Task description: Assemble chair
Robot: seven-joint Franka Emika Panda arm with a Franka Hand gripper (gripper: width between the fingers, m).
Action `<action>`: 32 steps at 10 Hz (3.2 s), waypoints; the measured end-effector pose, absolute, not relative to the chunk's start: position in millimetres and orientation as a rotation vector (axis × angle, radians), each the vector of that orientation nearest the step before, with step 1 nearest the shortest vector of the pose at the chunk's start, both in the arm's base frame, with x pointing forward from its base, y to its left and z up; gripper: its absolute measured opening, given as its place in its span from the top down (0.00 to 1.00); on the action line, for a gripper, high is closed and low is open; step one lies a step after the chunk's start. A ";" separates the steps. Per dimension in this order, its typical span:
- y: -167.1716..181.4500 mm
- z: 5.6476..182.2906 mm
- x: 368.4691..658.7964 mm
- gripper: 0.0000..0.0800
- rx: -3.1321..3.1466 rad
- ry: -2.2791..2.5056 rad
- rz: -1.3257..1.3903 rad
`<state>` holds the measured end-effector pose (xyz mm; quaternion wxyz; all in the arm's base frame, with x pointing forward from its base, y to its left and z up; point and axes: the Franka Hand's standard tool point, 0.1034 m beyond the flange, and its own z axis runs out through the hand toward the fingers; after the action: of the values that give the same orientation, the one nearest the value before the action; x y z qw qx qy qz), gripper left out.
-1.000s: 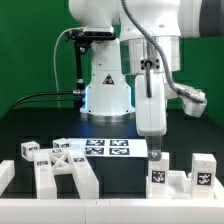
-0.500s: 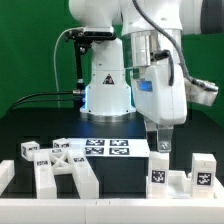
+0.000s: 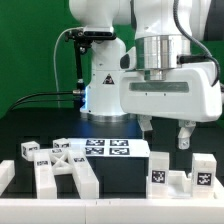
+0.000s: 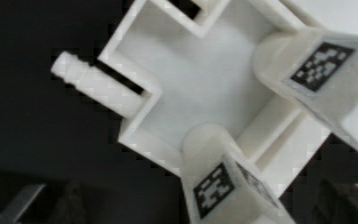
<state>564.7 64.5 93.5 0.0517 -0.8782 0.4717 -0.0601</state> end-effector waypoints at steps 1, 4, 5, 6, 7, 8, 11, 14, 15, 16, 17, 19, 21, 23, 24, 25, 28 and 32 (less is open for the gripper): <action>64.4 93.4 564.5 0.19 -2.709 1.372 -0.187; 62.5 84.3 553.8 0.19 -3.015 0.621 -0.292; 59.0 83.1 553.0 0.19 -3.063 0.422 -0.316; 55.8 83.4 553.3 0.19 -3.074 0.390 -0.348; 55.9 83.0 553.1 0.19 -3.078 0.376 -0.346; 55.0 83.7 554.8 0.19 -3.079 0.377 -0.369; 44.0 71.6 562.9 0.19 -3.106 0.368 -0.495; 35.5 50.3 569.8 0.19 -3.094 0.327 -0.900; 39.7 33.6 565.5 0.19 -3.104 0.317 -0.867; 42.3 23.1 564.6 0.19 -3.111 0.309 -0.846; 48.4 16.8 566.3 0.19 -3.113 0.306 -0.791; 57.6 11.4 570.0 0.19 -3.104 0.307 -0.788; 60.6 10.0 569.2 0.21 -3.104 0.312 -0.782; 55.4 10.3 569.4 0.37 -3.108 0.323 -0.786; 50.0 10.6 569.6 0.63 -3.113 0.336 -0.789; 44.6 10.9 569.6 0.82 -3.115 0.360 -0.792; 41.2 10.1 566.9 0.93 -3.126 0.347 -0.787; 13.7 26.8 545.4 0.96 -3.166 0.203 -0.737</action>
Offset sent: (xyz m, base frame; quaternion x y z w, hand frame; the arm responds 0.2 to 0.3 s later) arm -0.0166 0.0224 -0.0159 0.0535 -0.0101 -0.3739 0.9259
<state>545.4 13.7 26.8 -0.0578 -0.9705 0.0623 -0.2258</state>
